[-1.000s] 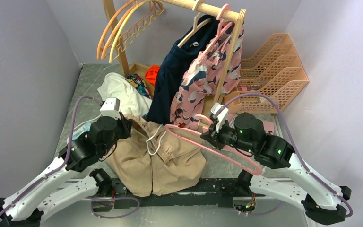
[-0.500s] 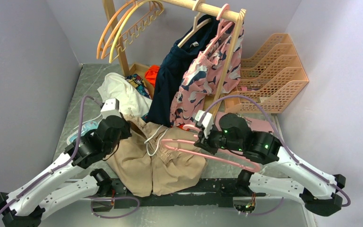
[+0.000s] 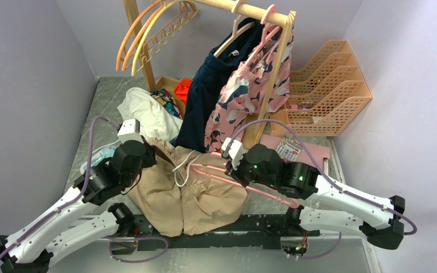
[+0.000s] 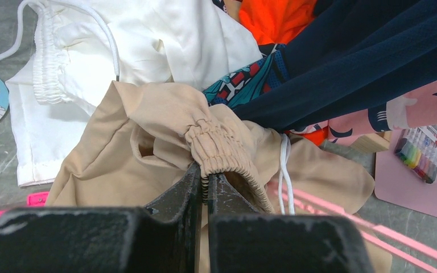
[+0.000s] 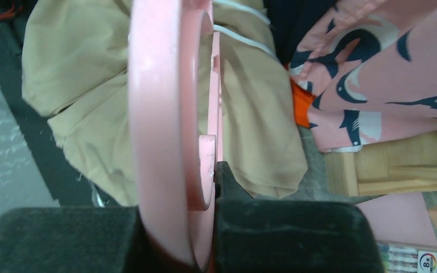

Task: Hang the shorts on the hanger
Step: Hang the shorts on the hanger.

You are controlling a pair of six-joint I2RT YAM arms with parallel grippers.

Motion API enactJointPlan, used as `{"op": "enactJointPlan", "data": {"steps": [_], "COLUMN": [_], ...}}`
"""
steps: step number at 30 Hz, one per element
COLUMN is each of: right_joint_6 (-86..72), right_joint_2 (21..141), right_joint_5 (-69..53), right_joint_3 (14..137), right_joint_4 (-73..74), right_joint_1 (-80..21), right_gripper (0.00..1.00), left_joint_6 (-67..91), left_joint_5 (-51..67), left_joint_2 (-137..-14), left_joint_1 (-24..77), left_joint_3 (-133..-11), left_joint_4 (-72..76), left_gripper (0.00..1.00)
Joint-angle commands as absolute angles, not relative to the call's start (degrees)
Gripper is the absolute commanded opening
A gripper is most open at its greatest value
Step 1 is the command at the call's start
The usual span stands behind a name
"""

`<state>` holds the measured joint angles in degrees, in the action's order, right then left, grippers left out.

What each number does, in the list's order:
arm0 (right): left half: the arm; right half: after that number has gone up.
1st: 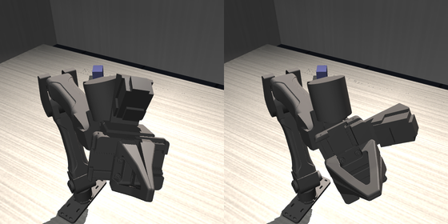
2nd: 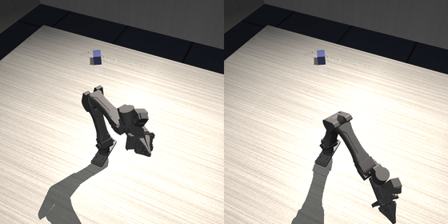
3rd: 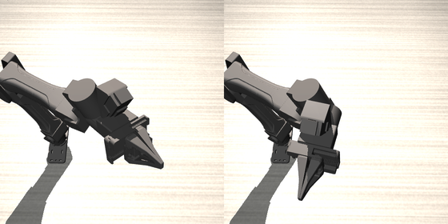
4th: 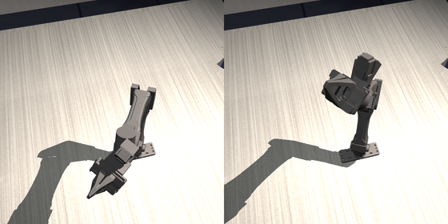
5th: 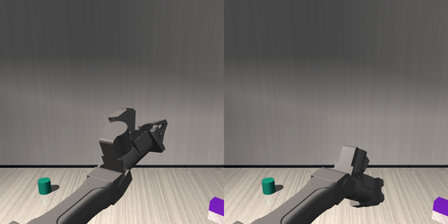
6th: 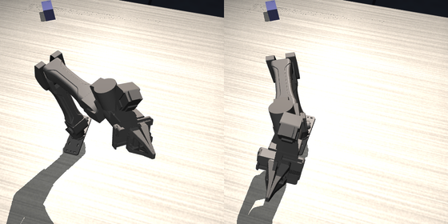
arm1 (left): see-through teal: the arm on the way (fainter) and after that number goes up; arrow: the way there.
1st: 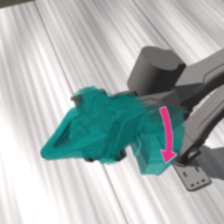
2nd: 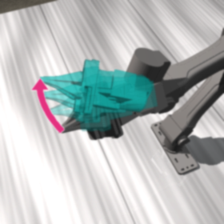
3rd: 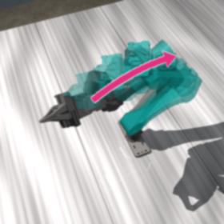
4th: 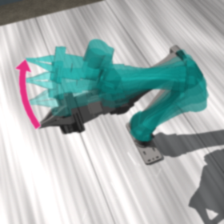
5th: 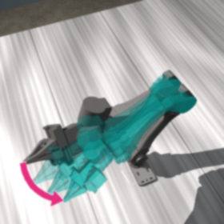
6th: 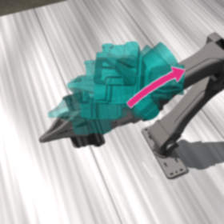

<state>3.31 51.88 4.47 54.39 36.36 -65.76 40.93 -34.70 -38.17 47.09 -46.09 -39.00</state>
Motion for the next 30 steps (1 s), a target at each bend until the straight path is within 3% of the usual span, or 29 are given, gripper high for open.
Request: {"op": "enactJointPlan", "data": {"steps": [1, 14, 23, 30], "right_joint_6": [1.6, -12.7, -21.9, -26.3], "right_joint_2": [48.1, 41.4, 43.5, 42.2], "right_joint_5": [9.9, 8.2, 7.0, 0.0], "right_joint_3": [50.2, 34.5, 27.1, 24.2], "right_joint_4": [22.0, -3.9, -19.2, -26.9], "right_joint_1": [-66.1, -66.0, -65.9, -64.7], "right_gripper": [0.00, 0.00, 0.00, 0.00], "left_joint_6": [41.1, 43.3, 43.6, 45.2], "left_joint_5": [-34.7, -33.2, -31.6, -32.5], "left_joint_2": [-37.4, -35.4, -35.0, -33.4], "left_joint_1": [47.3, 47.3, 47.3, 47.3], "left_joint_3": [-46.9, -44.9, -44.4, -43.2], "left_joint_4": [-38.1, -38.7, -38.2, -40.2], "left_gripper": [0.07, 0.07, 0.07, 0.07]}}
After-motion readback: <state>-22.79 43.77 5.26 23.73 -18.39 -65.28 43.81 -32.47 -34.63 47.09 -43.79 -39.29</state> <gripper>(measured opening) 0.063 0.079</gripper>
